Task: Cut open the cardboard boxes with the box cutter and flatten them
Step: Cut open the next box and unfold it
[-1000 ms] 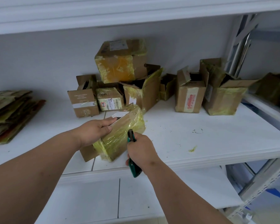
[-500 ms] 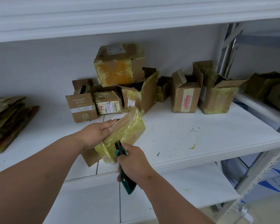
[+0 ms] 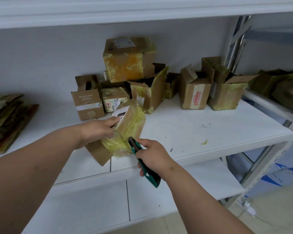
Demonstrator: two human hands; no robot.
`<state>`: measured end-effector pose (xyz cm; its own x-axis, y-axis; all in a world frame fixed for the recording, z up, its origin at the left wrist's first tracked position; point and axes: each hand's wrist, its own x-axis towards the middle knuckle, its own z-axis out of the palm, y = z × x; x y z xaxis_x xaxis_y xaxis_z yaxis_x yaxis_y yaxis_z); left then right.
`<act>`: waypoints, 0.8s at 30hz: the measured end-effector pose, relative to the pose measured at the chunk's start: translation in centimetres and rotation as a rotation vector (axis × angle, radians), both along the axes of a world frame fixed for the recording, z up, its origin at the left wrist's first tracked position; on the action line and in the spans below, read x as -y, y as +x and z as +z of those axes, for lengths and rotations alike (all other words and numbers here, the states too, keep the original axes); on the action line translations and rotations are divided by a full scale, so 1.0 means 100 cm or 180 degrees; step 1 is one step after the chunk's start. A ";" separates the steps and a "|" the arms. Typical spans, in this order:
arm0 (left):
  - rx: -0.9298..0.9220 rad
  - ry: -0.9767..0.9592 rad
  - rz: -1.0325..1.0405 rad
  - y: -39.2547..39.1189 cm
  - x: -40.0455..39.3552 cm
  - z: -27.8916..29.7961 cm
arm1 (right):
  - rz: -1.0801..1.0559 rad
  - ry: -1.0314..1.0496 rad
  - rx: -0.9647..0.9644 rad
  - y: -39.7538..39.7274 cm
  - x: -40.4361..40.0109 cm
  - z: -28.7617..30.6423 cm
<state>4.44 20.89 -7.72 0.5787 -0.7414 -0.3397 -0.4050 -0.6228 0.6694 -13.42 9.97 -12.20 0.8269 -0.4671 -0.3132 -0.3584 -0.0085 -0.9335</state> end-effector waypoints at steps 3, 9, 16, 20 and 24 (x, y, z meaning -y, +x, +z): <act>0.0235 0.0065 -0.0187 0.000 -0.007 -0.010 | 0.0051 0.0127 0.0038 0.000 -0.002 -0.001; 0.0864 0.0298 -0.0515 -0.002 -0.009 -0.019 | 0.0067 0.0301 0.0163 -0.007 -0.010 -0.007; 0.0945 0.0169 -0.0505 0.003 -0.010 -0.027 | 0.0309 0.0450 0.0140 -0.023 -0.015 -0.007; 0.1039 0.0028 -0.0500 0.000 -0.009 -0.020 | -0.0241 0.0561 0.0290 -0.027 -0.009 -0.013; 0.1419 0.0154 -0.0498 0.004 -0.013 -0.015 | -0.0395 0.0587 0.0178 -0.024 -0.003 -0.016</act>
